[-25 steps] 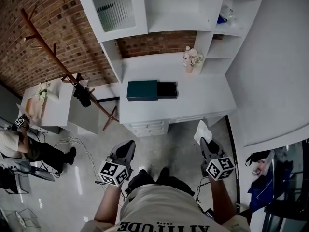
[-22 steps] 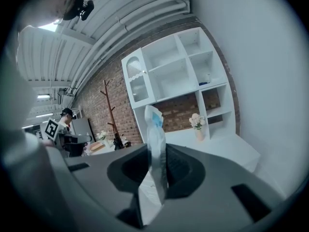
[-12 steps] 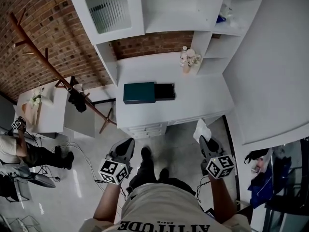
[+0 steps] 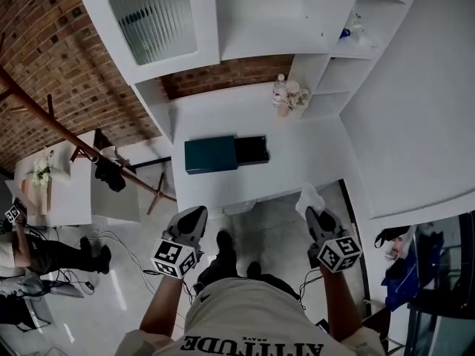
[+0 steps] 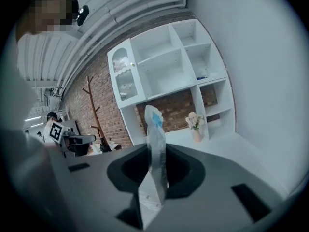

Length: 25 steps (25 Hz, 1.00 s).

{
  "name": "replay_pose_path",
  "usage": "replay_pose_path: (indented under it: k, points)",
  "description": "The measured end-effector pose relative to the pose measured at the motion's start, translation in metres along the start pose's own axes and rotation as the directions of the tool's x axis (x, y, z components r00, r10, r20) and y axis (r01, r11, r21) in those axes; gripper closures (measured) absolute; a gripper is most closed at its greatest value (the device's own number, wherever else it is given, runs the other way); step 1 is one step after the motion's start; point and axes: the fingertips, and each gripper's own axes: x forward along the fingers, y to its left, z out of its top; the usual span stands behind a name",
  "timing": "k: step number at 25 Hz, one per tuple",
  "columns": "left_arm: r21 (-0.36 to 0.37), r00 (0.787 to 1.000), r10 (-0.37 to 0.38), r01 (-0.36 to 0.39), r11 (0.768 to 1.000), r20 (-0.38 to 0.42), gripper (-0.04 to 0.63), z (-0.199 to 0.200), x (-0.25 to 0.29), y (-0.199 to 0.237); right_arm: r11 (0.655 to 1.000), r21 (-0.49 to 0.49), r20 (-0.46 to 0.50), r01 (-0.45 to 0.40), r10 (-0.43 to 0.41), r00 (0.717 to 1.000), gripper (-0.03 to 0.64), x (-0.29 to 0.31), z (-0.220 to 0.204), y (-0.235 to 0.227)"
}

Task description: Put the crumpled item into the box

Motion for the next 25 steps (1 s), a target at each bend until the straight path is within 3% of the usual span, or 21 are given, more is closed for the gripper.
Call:
replay_pose_path:
  k: [16,25]
  points:
    - [-0.026,0.993,-0.114,0.113,0.993,-0.02,0.569,0.012,0.046,0.103,0.999,0.033,-0.07,0.037,-0.035,0.997,0.538,0.105,0.013,0.025]
    - [-0.06,0.994,-0.103,0.101,0.993,-0.04,0.569,0.003,0.061,0.129,0.998,0.066,-0.118,0.022,-0.014,0.993,0.538,0.14,0.009,0.032]
